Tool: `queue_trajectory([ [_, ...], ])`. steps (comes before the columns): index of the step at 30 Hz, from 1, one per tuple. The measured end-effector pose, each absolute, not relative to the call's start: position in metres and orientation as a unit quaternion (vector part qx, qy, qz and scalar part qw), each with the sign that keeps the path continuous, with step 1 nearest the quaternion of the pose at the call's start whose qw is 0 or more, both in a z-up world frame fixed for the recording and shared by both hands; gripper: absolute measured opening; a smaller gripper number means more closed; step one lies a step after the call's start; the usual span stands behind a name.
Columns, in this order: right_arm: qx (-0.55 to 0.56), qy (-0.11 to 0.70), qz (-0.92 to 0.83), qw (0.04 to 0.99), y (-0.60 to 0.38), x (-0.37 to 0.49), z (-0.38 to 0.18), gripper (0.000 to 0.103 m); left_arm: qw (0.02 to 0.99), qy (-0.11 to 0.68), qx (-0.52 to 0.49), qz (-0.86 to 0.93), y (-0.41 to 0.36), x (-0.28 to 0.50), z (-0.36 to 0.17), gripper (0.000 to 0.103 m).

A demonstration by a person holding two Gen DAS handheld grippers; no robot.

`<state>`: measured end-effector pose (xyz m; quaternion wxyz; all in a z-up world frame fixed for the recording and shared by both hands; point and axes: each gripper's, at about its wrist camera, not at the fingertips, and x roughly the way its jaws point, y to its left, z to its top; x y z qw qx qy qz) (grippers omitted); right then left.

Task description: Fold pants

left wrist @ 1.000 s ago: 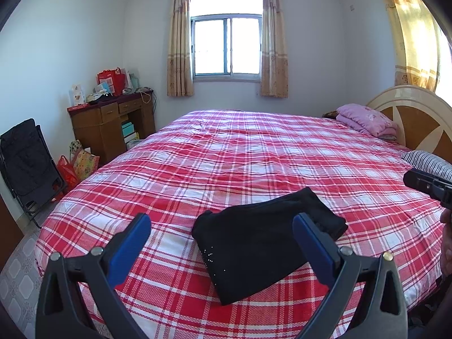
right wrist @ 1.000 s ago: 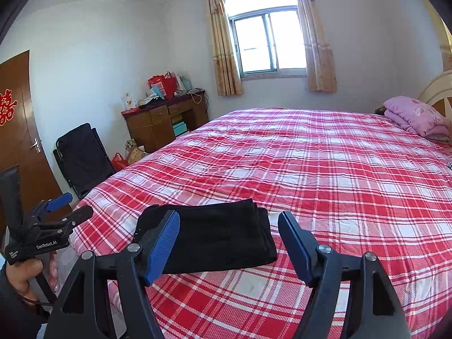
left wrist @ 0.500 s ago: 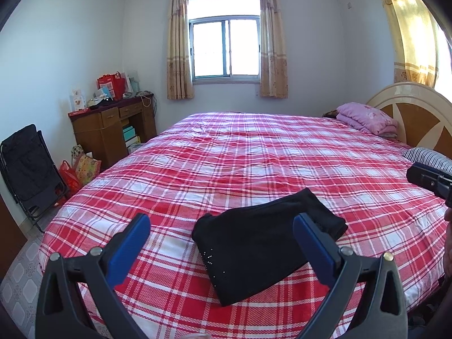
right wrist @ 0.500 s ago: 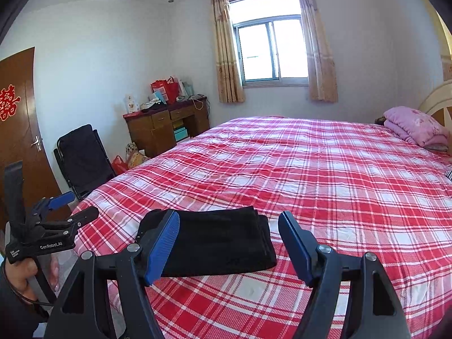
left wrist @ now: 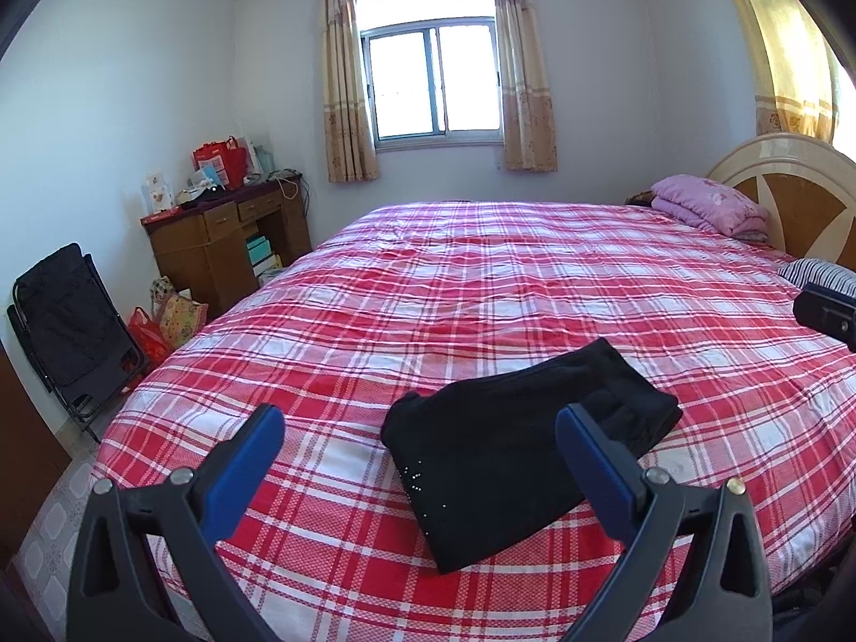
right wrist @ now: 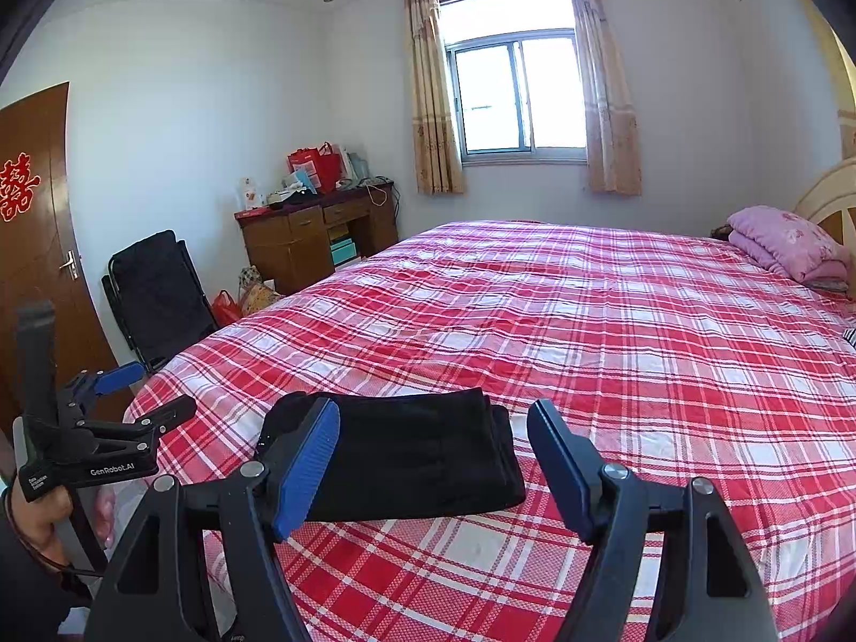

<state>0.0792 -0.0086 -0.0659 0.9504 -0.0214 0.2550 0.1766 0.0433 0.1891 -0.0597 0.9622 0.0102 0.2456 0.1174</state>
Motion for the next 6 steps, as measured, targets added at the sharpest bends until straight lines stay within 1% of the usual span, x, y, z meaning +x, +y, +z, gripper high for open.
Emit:
queue_trajectory([
  [6, -0.024, 0.259, 0.179, 0.949, -0.0064, 0.0786, -0.0681, 0.074, 0.962, 0.246, 0.017, 0.12, 0.1887, 0.0442, -0.061, 0.103],
])
